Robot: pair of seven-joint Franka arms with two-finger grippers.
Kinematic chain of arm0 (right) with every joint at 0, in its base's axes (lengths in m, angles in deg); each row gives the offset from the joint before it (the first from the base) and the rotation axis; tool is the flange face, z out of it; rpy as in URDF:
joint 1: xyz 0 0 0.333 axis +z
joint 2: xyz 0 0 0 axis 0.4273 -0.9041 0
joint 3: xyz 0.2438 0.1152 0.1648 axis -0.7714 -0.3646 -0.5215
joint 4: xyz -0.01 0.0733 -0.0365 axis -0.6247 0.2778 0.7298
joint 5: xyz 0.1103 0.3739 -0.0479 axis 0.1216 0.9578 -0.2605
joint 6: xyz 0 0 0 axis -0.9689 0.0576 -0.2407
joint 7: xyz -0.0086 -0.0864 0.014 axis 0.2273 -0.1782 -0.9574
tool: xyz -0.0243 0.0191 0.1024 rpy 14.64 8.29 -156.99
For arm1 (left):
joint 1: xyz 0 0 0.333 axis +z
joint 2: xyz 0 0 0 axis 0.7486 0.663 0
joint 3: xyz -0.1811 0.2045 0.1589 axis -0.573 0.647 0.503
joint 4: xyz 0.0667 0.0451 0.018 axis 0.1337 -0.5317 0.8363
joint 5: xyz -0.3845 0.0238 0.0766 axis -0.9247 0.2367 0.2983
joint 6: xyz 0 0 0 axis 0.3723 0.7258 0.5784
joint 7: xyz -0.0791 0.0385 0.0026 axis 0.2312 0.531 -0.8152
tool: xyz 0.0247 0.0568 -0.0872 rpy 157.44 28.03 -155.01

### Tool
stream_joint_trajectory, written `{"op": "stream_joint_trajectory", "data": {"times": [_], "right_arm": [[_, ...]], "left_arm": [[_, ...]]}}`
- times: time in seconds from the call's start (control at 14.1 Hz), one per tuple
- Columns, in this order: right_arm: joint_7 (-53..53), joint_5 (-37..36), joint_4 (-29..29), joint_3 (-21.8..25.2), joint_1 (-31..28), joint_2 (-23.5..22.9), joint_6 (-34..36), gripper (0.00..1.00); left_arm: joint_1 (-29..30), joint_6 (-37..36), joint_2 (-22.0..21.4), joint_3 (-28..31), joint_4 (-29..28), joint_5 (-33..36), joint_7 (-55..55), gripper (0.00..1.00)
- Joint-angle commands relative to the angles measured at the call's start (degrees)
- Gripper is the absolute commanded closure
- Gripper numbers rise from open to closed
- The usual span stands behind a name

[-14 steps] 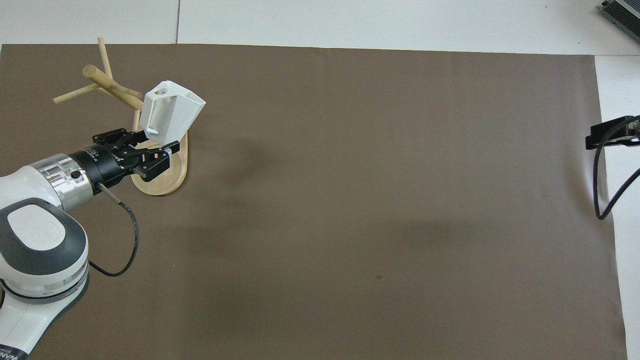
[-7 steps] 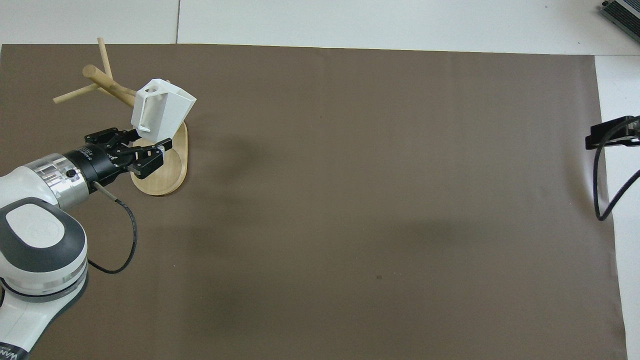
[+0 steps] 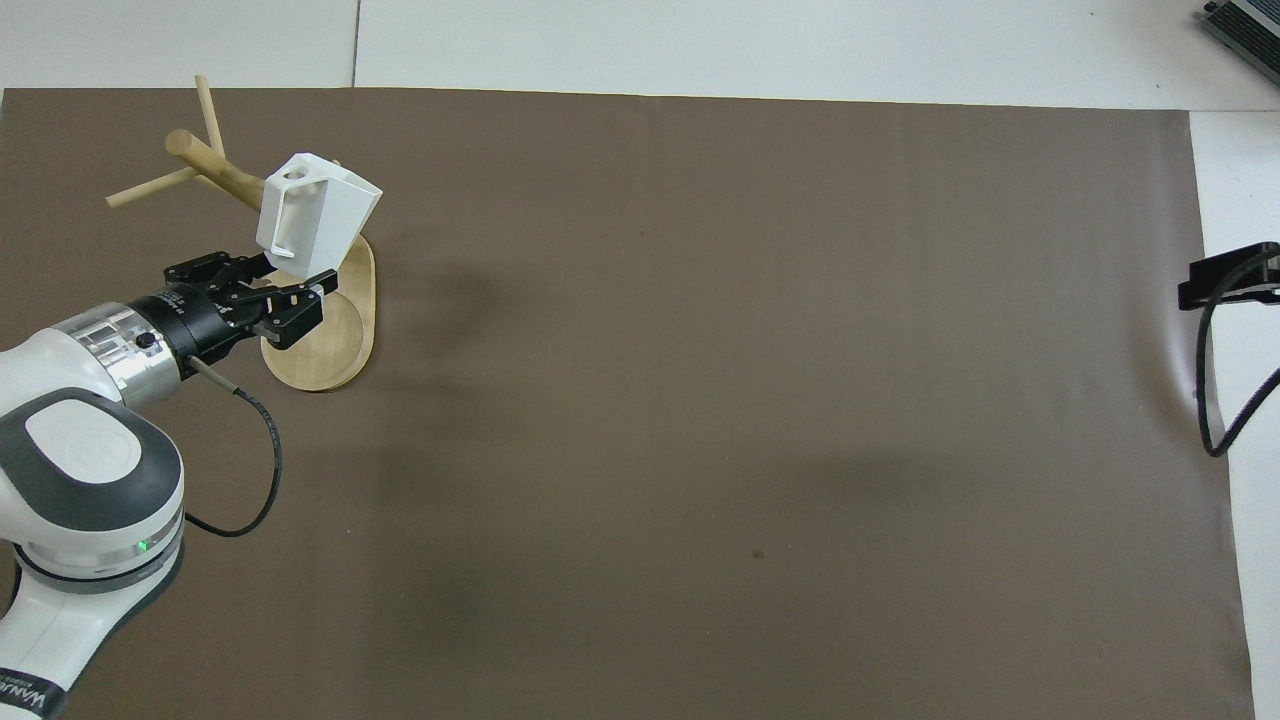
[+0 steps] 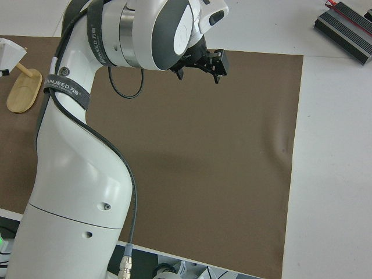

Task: Hang cup on rack
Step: 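Move the cup with the left gripper onto a peg of the wooden rack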

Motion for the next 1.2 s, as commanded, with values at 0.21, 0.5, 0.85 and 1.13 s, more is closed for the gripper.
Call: {"op": "stream_joint_trajectory", "data": {"times": [0.21,0.5,0.85,1.13], "right_arm": [[-4.11,0.75,1.47,-0.09,-0.23,1.48,0.67,0.00],[-3.58,0.66,1.39,-0.18,-0.31,1.56,0.14,0.00],[-2.09,0.66,1.39,-0.09,-0.31,1.48,0.05,0.00],[-2.26,0.75,1.47,-0.18,-0.14,1.30,0.05,0.00]], "left_arm": [[0.30,2.00,1.42,-0.05,1.02,0.38,-0.82,1.00],[1.80,1.83,1.42,0.22,1.37,0.38,-0.91,1.00],[1.97,1.74,1.68,0.39,1.81,0.38,-1.00,1.00],[3.03,1.92,2.47,0.39,1.81,0.38,-0.91,1.00]]}}
